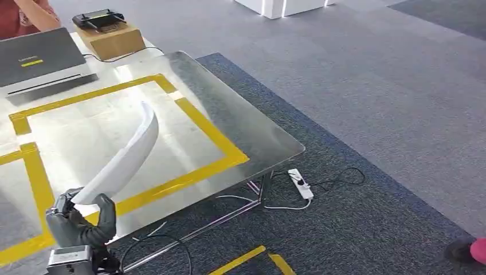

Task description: Take the parts from the cabinet and place them on the table.

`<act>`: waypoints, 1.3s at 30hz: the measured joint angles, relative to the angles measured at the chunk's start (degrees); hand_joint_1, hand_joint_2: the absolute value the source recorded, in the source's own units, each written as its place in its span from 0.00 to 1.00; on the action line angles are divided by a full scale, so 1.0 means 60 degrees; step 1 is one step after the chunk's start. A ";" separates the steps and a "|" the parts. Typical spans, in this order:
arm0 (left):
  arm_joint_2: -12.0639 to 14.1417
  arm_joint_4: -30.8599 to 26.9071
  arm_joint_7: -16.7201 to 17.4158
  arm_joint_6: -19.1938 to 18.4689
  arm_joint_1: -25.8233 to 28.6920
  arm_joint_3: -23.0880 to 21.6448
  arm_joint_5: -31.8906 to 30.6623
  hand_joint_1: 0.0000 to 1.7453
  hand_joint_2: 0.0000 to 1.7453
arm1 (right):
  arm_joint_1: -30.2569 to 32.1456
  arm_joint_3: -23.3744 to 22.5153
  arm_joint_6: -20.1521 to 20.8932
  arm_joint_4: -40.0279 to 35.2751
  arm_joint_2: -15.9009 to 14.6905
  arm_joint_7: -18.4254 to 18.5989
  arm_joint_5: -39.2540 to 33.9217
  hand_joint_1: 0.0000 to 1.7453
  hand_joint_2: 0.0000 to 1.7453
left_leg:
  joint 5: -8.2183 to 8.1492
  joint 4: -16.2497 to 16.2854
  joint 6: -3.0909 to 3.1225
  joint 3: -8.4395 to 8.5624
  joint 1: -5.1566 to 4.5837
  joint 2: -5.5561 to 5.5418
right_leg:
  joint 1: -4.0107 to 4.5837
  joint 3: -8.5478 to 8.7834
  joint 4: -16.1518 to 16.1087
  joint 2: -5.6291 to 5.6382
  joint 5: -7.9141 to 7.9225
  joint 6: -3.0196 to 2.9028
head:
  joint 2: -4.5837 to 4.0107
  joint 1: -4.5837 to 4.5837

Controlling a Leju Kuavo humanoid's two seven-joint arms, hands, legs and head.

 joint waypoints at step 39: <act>0.0007 0.0025 0.0127 0.0044 -0.0076 -0.0004 0.0048 1.00 1.00 | -0.0008 0.0000 -0.0029 0.0011 -0.0011 0.0066 -0.0011 0.00 0.00 | -0.1011 0.0410 -0.0098 0.0585 -0.0009 -0.0155 | 0.0019 -0.1513 0.0971 0.0441 0.0573 -0.0141 | 0.0000 0.0000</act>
